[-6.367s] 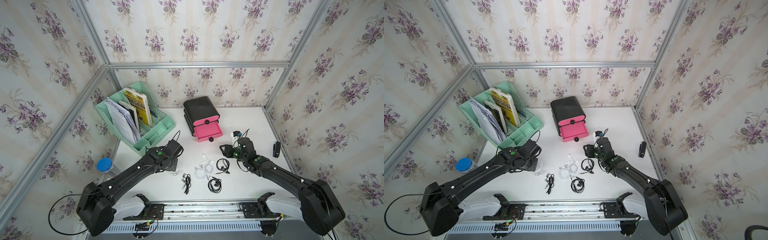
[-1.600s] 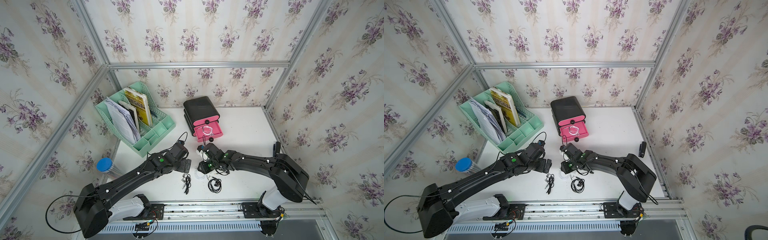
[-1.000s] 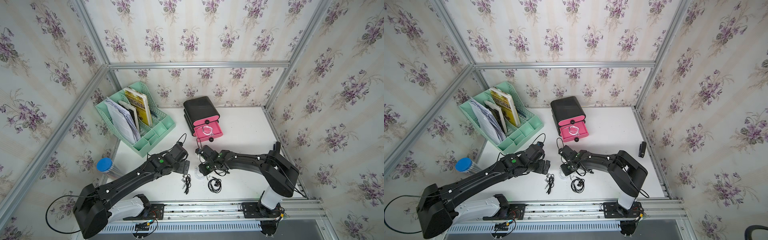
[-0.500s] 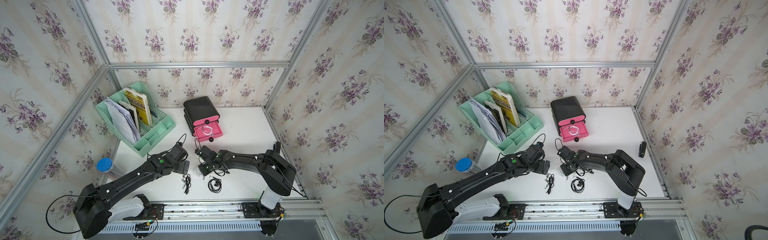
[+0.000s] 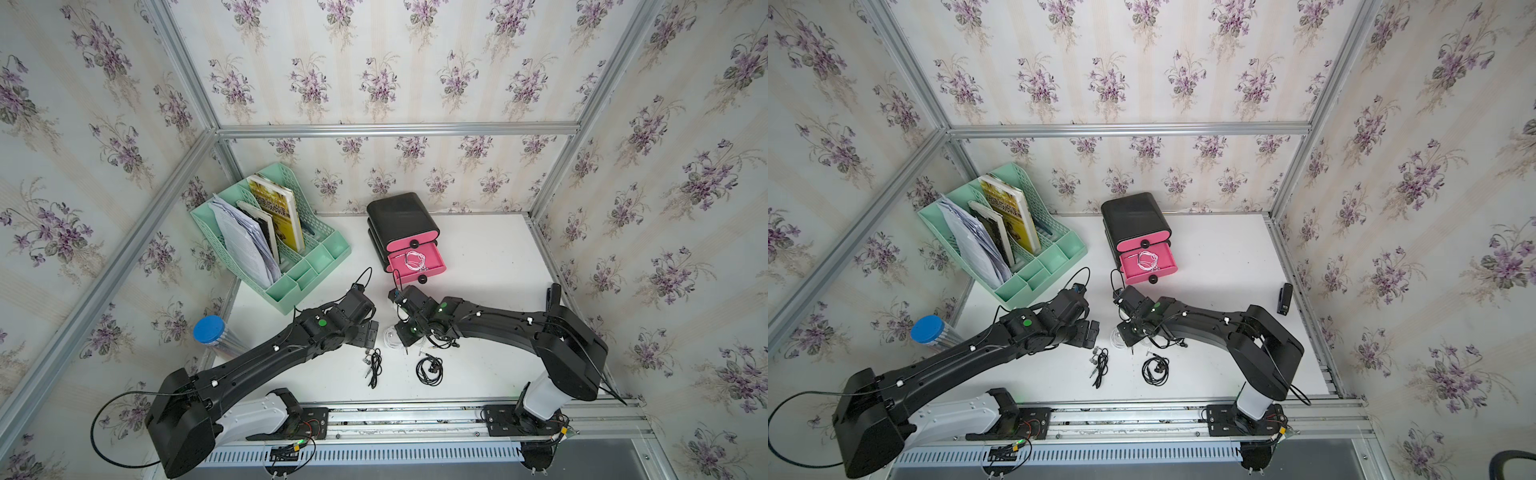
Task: Place the wired earphones into the drawer by color
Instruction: Pick up the wired earphones from the center of the board, then place the wired earphones in the drawer.
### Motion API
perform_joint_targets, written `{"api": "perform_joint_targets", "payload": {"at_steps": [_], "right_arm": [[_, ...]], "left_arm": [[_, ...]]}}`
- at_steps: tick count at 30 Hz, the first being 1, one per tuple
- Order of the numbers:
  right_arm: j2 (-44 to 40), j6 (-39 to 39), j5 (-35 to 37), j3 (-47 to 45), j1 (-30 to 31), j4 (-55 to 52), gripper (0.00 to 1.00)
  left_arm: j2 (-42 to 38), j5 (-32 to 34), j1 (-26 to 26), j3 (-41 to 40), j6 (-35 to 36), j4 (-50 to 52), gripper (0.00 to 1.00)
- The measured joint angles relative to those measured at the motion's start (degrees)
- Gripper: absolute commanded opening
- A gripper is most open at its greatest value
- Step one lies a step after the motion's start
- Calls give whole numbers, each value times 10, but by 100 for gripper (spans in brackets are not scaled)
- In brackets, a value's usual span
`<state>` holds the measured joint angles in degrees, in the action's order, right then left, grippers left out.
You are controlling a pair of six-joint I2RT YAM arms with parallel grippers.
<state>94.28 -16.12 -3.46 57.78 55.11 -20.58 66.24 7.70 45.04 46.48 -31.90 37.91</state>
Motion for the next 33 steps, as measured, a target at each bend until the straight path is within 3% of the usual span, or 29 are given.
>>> {"api": "perform_joint_targets", "payload": {"at_steps": [22, 33], "right_arm": [[-97, -8, 90, 35, -1, -1, 0], [-109, -15, 83, 36, -8, -2, 0]], "left_arm": [[-35, 47, -1, -2, -11, 26, 99], [-35, 35, -1, -3, -2, 15, 99]]}}
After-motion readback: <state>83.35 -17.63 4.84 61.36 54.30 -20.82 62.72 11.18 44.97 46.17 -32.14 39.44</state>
